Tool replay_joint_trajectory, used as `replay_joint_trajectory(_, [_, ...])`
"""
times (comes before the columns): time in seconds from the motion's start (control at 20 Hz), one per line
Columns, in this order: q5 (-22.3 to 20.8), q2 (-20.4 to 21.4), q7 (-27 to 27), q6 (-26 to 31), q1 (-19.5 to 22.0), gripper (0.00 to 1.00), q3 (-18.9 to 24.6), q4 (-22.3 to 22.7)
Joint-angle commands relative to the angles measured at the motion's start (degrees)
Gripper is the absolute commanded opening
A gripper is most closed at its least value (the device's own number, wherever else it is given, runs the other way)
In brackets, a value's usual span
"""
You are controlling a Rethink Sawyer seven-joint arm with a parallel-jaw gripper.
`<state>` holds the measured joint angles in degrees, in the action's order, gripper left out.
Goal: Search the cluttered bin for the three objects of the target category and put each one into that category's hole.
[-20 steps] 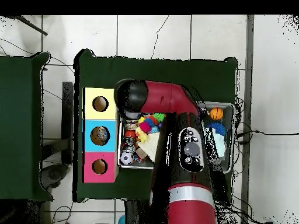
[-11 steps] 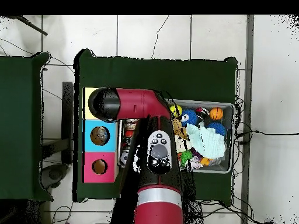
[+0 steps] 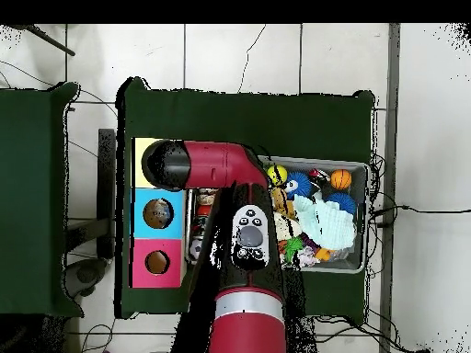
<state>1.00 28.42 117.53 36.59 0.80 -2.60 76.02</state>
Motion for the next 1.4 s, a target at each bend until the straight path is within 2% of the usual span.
replay_joint_trajectory(0.05, [0.02, -5.84, 8.53, 1.86, 3.65, 1.00, -1.92, 0.34])
replay_joint_trajectory(0.55, [0.42, -4.21, 8.20, 1.50, 3.62, 1.00, -2.75, 2.29])
replay_joint_trajectory(0.75, [0.23, -2.48, 7.19, -0.37, 4.46, 1.00, -2.54, 5.50])
replay_joint_trajectory(1.15, [-0.24, -1.70, 4.98, 0.07, 6.43, 1.00, -1.82, 6.38])
replay_joint_trajectory(1.4, [-0.76, -3.41, 6.32, -2.81, 6.16, 1.00, -1.60, 6.75])
